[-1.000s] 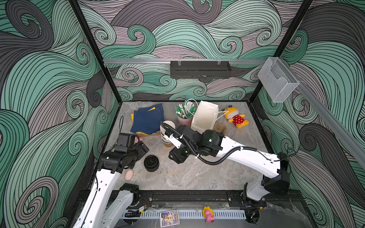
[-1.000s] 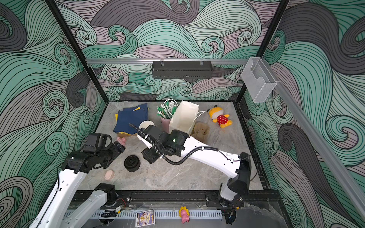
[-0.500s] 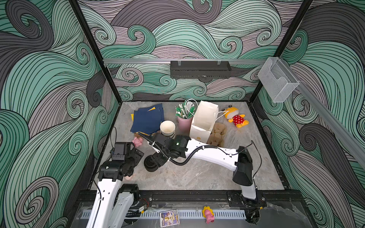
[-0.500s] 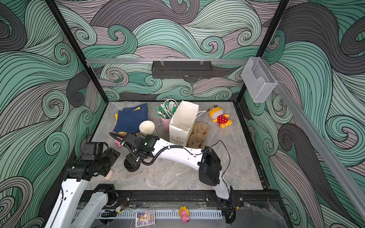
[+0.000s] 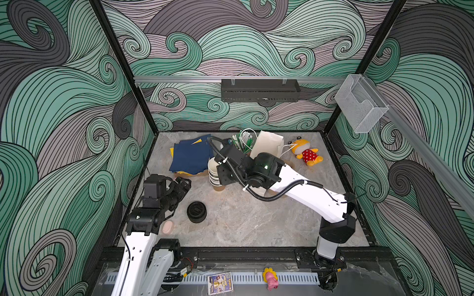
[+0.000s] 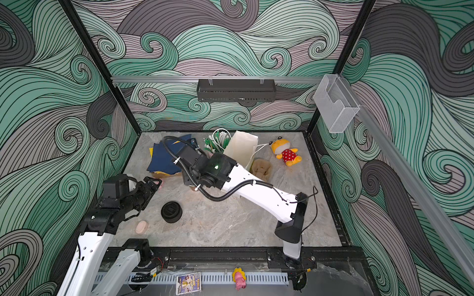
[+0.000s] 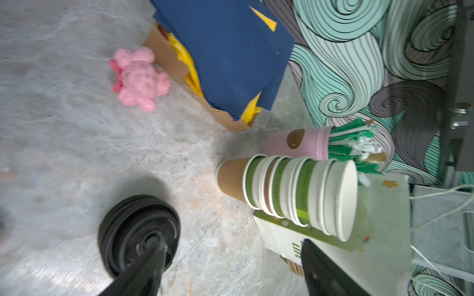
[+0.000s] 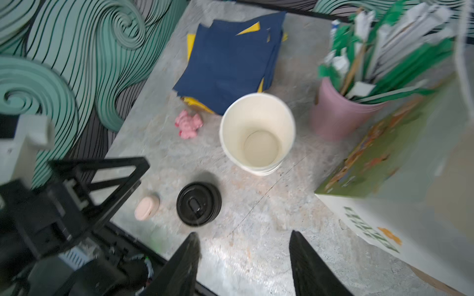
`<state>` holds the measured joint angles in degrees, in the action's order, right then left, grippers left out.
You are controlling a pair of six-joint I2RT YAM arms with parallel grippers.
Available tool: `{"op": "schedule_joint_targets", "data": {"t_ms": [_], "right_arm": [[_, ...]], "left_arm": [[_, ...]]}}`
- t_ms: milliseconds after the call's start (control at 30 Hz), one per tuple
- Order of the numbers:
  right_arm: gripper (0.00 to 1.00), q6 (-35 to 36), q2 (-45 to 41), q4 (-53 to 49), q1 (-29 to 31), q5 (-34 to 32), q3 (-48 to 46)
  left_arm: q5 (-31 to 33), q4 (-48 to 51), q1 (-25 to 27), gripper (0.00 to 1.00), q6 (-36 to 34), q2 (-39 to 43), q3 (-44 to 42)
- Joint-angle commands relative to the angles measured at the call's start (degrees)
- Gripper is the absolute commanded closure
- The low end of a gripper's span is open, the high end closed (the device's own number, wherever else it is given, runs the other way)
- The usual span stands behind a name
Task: Pack the takeout coffee
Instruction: 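Move the right gripper over the paper cup stack and into the top cup, then grip the top paper cup with the right gripper and lift it off the stack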
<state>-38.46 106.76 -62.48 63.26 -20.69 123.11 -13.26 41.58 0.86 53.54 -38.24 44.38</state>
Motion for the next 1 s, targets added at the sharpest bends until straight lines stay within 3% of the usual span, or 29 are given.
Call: {"op": "schedule_joint_targets", "data": {"t_ms": [0,200,367,700,967], "right_arm": [[0.45,-3.64,6.73,-2.82,-3.08,-3.93,4.40],[0.50,-3.81,14.64,-6.60,-5.28,-5.07,13.30],[0.55,-4.48,17.77,-6.56,-5.88,-2.87,14.85],[0.75,-5.55,20.68,-6.53,-6.14,-2.54,16.55],[0.80,-6.63,21.54,-6.82,-6.29,-2.52,16.81]], "left_arm": [[-5.28,-7.43,-0.23,0.16,-2.27,-3.23,2.84],[-8.91,-9.14,-0.20,0.17,-3.79,-6.95,4.34],[-9.26,-10.28,-0.23,0.18,-3.59,-7.44,3.74],[-9.94,-11.44,-0.27,0.19,-3.70,-8.82,3.74],[-10.46,-11.78,-0.25,0.19,-4.14,-9.81,4.12]]}}
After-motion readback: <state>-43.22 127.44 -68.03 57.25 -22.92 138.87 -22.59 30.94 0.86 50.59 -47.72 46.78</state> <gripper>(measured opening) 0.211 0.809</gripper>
